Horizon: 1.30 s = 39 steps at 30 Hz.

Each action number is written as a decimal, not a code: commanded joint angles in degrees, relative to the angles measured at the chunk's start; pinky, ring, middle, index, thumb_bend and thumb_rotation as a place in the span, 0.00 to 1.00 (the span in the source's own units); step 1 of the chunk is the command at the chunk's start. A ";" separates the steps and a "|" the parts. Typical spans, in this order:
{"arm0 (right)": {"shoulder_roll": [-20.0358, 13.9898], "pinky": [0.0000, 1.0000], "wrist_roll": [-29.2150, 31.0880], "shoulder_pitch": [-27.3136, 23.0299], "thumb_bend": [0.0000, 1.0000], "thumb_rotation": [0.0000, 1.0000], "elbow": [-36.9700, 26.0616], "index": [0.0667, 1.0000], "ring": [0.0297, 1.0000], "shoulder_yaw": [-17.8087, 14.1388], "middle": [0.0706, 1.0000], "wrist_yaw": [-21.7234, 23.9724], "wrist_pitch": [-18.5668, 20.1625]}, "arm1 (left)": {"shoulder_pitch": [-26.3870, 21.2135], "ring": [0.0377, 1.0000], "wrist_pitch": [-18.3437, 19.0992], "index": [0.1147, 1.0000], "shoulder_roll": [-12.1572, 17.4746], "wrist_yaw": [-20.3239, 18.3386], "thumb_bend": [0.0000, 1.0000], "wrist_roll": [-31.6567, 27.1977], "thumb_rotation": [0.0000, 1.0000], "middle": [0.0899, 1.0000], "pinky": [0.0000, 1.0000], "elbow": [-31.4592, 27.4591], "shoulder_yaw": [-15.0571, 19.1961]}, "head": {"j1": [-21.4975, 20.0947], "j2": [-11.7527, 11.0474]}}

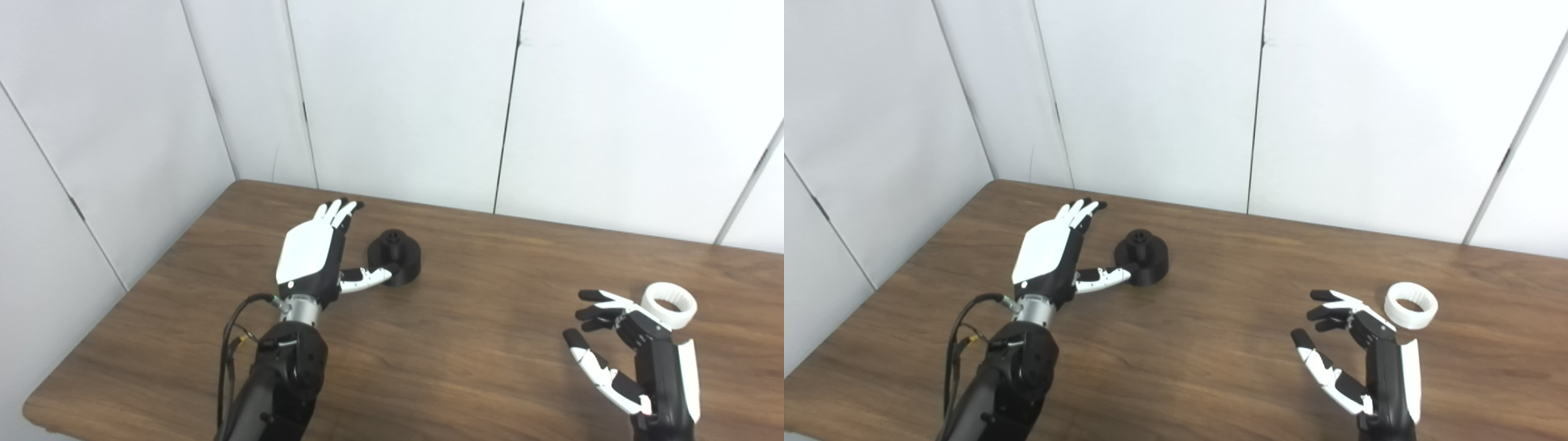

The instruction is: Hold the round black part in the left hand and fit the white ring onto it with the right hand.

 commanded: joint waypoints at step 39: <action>-2.29 0.49 -2.53 4.46 0.50 0.16 2.84 0.46 0.55 -1.64 0.64 -1.09 1.99 | -11.56 1.00 -2.52 0.89 7.02 -2.91 1.00 -3.60 0.69 1.00 0.95 24.35 -8.82 | -1.83 0.97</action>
